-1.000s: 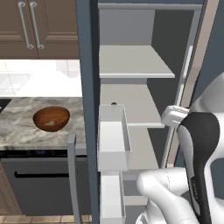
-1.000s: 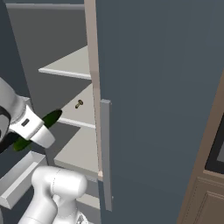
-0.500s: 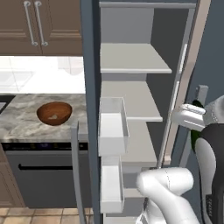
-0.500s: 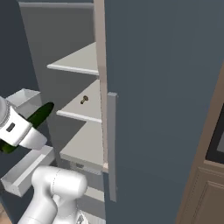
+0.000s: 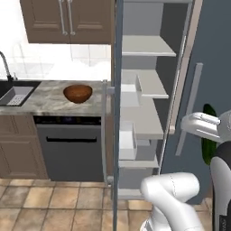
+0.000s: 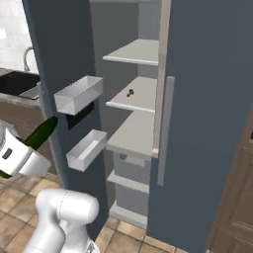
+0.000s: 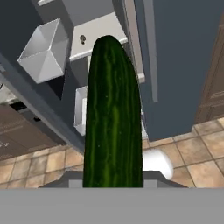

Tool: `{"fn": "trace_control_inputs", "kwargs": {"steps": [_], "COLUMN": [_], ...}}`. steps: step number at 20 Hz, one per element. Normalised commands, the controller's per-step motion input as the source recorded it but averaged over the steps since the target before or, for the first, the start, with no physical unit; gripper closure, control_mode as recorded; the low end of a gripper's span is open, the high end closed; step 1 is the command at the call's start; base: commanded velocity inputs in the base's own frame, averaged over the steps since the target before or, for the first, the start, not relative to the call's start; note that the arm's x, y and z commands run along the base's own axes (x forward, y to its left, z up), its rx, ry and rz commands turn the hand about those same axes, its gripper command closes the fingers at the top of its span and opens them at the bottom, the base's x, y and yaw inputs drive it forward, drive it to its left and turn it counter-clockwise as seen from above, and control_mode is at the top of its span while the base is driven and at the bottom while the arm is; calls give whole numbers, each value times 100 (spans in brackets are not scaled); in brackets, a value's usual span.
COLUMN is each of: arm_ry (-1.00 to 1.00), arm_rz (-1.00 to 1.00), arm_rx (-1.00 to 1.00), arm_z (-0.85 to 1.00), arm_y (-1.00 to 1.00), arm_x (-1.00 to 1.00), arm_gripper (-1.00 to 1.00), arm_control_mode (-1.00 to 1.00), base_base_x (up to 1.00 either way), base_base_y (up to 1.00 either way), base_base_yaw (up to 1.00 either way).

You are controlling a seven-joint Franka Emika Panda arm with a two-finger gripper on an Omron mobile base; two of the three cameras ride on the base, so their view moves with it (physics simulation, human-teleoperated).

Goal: Take the garlic, mushroom, and cucumber from the freezer and place them in the bowl on the counter.

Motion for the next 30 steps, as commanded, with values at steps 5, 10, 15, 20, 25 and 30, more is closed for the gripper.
{"fn": "trace_control_inputs", "kwargs": {"steps": [5,10,15,20,25,30], "arm_ry": [0,0,0,0,0,0], "arm_rz": [0,0,0,0,0,0], "arm_rx": [0,0,0,0,0,0], "arm_z": [0,0,0,0,0,0], "arm_y": [0,0,0,0,0,0], "arm_x": [0,0,0,0,0,0], "arm_gripper": [100,100,100,100,100,100], "arm_control_mode": [100,100,100,100,100,100], "base_base_x": [-19,-8,0,0,13,34], "base_base_y": [100,100,100,100,100,91], "base_base_yaw": [10,8,0,-26,-43,-47]}}
